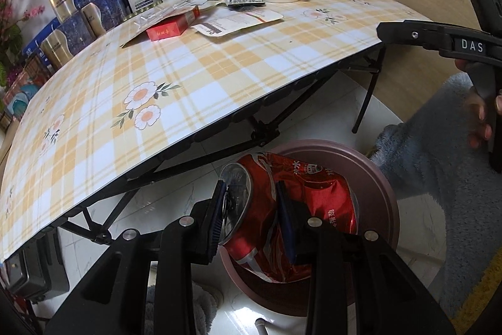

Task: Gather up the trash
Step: 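Open the right tool to drop the foil into the bin while the left tool drops the red can in, then grasp the red lighter on the table with the right tool, then grasp the floral-printed clear plastic bag with the left tool, then carry the floral bag over the bin and open the left tool while the right tool carries the lighter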

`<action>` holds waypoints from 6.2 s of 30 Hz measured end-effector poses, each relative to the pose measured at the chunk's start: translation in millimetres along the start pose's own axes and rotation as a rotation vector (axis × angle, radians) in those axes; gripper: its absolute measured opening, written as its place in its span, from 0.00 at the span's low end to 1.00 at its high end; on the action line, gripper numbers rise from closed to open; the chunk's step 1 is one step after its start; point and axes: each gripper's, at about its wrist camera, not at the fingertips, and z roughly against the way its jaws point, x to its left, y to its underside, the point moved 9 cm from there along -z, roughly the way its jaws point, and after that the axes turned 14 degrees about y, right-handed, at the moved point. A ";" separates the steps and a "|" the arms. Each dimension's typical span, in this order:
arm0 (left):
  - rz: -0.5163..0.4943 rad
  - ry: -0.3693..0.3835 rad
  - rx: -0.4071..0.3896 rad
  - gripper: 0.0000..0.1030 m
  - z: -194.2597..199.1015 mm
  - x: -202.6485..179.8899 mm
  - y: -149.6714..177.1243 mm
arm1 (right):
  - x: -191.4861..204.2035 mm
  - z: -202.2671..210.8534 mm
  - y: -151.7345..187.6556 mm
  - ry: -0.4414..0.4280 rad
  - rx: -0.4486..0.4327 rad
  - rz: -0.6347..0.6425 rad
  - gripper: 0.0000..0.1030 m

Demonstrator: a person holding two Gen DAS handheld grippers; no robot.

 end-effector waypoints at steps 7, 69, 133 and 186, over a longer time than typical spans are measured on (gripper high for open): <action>0.008 0.003 -0.001 0.33 0.8 -0.3 0.1 | 1.9 0.6 1.1 0.000 -0.001 0.017 0.94; 0.490 -0.119 -0.405 0.94 93.5 185.8 -118.6 | -31.3 -130.5 -155.7 0.003 0.075 0.098 0.52; 0.822 0.228 -0.550 0.19 25.9 239.8 -239.2 | -10.9 -80.7 -170.3 -0.154 -0.011 -0.054 0.25; 0.246 0.325 -0.146 0.20 89.4 8.1 -29.6 | 7.3 45.9 -50.2 -0.197 0.006 -0.065 0.25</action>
